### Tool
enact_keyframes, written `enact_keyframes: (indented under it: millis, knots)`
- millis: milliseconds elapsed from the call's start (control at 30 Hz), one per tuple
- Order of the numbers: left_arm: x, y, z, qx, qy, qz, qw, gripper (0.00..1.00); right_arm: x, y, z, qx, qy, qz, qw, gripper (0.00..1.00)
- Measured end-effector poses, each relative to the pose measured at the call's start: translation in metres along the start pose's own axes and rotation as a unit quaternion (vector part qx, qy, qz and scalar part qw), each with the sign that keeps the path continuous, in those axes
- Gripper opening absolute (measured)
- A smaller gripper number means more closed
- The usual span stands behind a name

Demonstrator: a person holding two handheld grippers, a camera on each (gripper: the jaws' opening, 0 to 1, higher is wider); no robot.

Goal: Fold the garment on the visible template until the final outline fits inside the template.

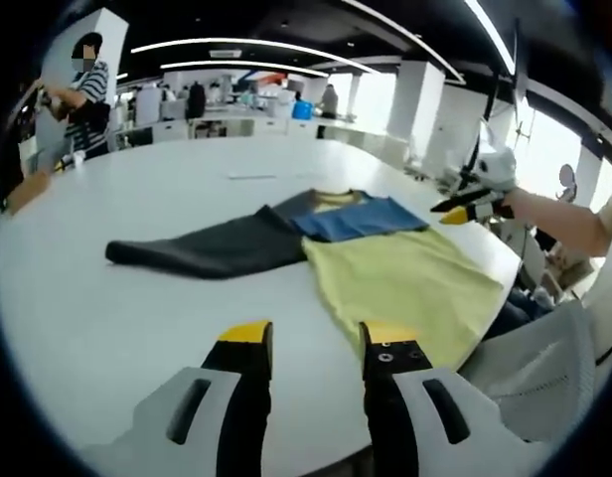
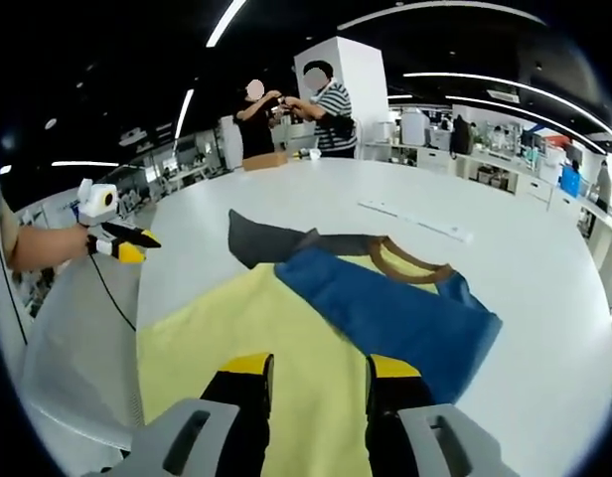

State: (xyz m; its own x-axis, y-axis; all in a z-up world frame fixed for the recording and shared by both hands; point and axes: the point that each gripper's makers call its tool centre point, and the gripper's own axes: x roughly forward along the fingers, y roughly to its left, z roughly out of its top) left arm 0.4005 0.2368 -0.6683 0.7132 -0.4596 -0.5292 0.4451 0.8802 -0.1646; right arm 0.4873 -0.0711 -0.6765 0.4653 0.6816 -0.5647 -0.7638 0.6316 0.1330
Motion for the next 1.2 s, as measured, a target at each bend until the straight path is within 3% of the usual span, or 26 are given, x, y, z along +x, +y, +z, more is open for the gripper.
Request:
enact_keyframes:
  millis: [167,733,1200]
  knots:
    - [0.0,0.022,0.005,-0.036,-0.014,0.017,0.9991,0.3,-0.003,0.005,-0.001,-0.001,-0.002,0.002,1.0,0.34]
    - [0.004,0.072,0.007,-0.042,-0.002,0.084,0.9956,0.29,-0.018,0.007,-0.013,0.0,0.003,-0.007,1.0,0.34]
    - [0.015,0.106,0.005,-0.042,0.013,0.118,0.9921,0.29,-0.033,0.016,-0.028,0.012,0.006,-0.005,0.9999,0.34]
